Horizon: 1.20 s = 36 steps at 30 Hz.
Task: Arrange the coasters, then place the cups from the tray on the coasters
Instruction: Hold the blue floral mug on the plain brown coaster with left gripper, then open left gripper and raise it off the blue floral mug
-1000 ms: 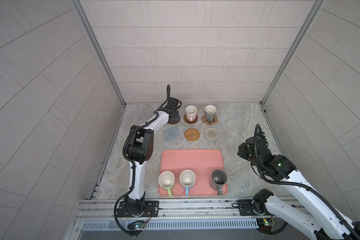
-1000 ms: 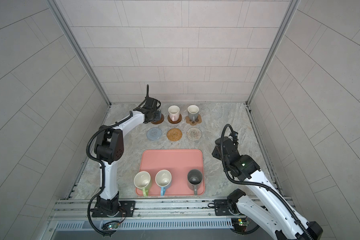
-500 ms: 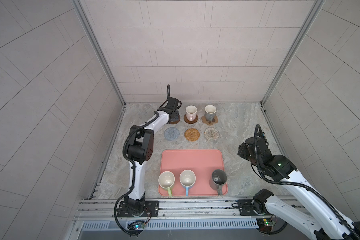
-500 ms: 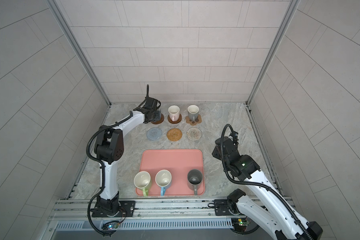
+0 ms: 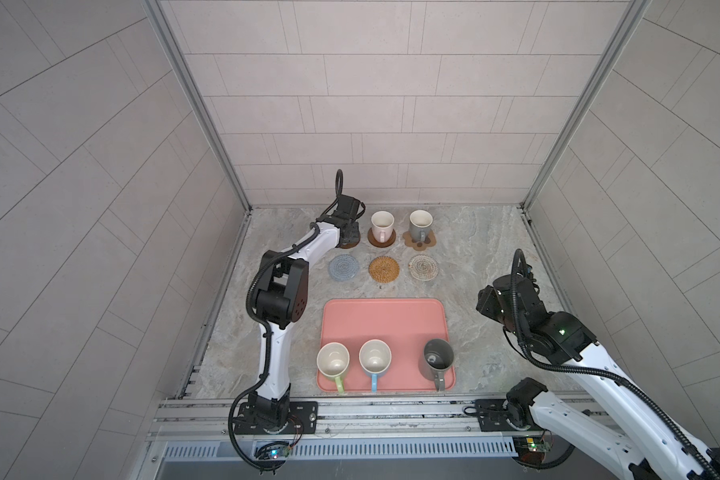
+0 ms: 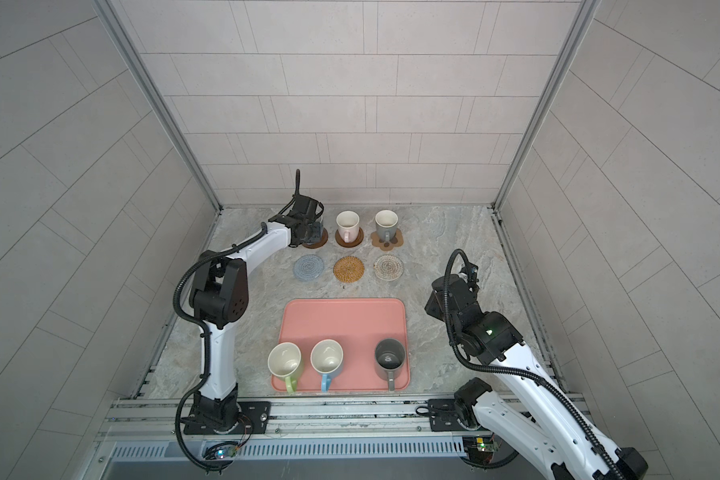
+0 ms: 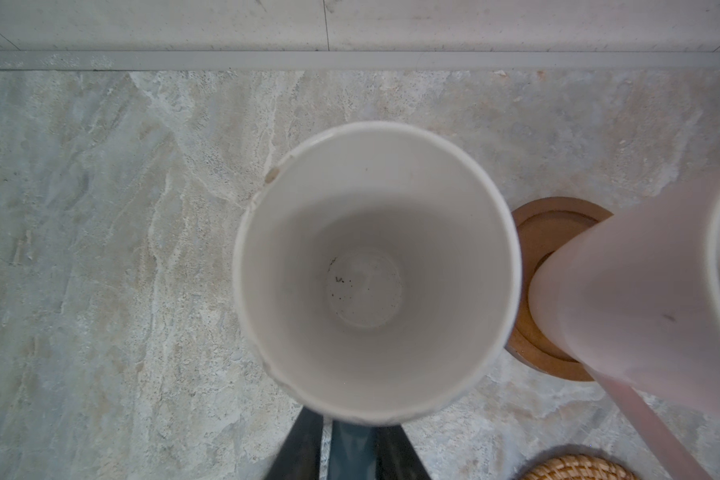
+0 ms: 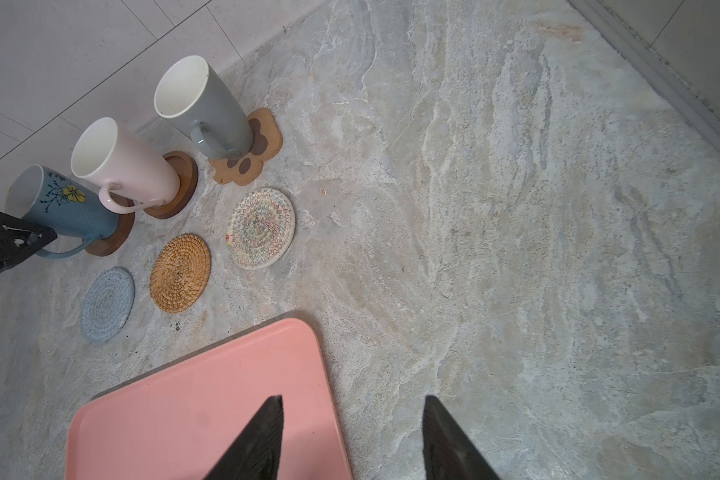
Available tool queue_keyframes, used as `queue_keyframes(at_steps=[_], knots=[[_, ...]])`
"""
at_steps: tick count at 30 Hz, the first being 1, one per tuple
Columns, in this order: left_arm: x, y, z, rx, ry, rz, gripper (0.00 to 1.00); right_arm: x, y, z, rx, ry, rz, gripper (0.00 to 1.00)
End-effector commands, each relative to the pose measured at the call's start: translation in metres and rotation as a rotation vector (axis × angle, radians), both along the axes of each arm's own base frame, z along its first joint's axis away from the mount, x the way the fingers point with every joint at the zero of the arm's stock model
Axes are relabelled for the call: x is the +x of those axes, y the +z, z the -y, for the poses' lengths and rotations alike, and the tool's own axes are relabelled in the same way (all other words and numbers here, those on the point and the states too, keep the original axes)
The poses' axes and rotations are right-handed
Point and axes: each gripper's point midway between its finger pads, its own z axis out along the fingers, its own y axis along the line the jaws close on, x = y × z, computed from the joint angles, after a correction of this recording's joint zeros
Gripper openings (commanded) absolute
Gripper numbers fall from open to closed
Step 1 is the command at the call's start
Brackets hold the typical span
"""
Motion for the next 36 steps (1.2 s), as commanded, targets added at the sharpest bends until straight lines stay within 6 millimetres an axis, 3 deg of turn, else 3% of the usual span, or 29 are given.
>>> queue_keyframes(at_steps=[1,20,36], knots=[[-0.001,-0.0052,-0.0053,0.026,0.049,-0.011,0.27,-0.0041,-0.0034,0.008,-0.019,-0.029,-0.005,0.56],[-0.0005,-0.0115,-0.0067,0.007,0.116,-0.011,0.2,-0.0054,-0.0029,0.0093,-0.022,-0.028,-0.005,0.56],[0.0006,-0.0039,-0.0036,0.003,0.087,-0.005,0.3,-0.0062,-0.0018,0.0099,-0.02,-0.029,-0.002,0.56]])
